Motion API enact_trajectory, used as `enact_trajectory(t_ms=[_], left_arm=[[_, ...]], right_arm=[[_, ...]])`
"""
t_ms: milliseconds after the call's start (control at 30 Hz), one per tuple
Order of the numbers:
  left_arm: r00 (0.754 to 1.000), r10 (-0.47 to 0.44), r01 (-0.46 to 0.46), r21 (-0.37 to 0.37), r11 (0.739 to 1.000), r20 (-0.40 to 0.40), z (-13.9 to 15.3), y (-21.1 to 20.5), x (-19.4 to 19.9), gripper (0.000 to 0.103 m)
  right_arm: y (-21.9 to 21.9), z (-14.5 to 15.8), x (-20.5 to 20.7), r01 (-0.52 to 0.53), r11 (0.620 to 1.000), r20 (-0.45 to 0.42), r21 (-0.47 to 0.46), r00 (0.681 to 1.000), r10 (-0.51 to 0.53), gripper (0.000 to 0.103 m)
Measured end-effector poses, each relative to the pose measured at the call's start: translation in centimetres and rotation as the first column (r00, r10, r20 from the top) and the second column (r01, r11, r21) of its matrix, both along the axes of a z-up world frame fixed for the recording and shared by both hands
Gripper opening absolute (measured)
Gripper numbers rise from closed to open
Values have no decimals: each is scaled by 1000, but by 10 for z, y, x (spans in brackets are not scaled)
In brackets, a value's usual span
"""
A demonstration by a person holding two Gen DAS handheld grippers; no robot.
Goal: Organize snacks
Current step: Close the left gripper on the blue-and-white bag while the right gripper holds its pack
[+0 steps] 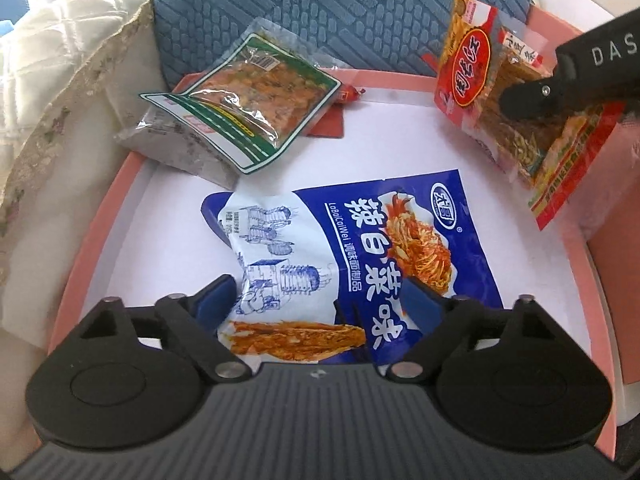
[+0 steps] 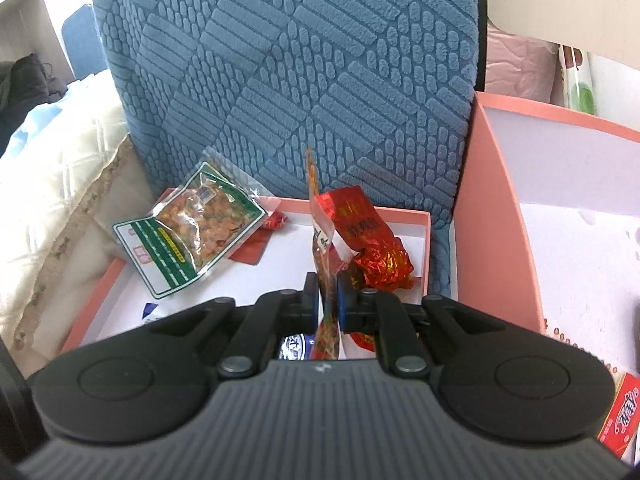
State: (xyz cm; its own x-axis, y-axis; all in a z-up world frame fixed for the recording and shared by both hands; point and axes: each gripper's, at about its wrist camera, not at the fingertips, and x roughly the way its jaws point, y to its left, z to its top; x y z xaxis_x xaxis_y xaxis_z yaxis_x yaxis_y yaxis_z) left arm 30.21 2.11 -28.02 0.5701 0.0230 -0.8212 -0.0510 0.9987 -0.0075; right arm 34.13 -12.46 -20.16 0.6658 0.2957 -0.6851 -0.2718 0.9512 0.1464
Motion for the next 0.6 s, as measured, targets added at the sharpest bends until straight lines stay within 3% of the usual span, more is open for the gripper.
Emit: enact_trajectory(t_ms=[200,367,600], left_arm=[[999,35,-35,-8,999,11,2,-1,-2,71],[996,87,-85,-87,993,19,5,7,-5,54],[989,146,-139,-176,974,23,9,13,-11,44]], right_arm=[[0,2,-8,-13,1000,11,-1,1000,13,12],[-1,3,-13,-13,1000,14,-3,1000,13,12],[2,2,-25,-12,1000,24,-12,1000,12,12]])
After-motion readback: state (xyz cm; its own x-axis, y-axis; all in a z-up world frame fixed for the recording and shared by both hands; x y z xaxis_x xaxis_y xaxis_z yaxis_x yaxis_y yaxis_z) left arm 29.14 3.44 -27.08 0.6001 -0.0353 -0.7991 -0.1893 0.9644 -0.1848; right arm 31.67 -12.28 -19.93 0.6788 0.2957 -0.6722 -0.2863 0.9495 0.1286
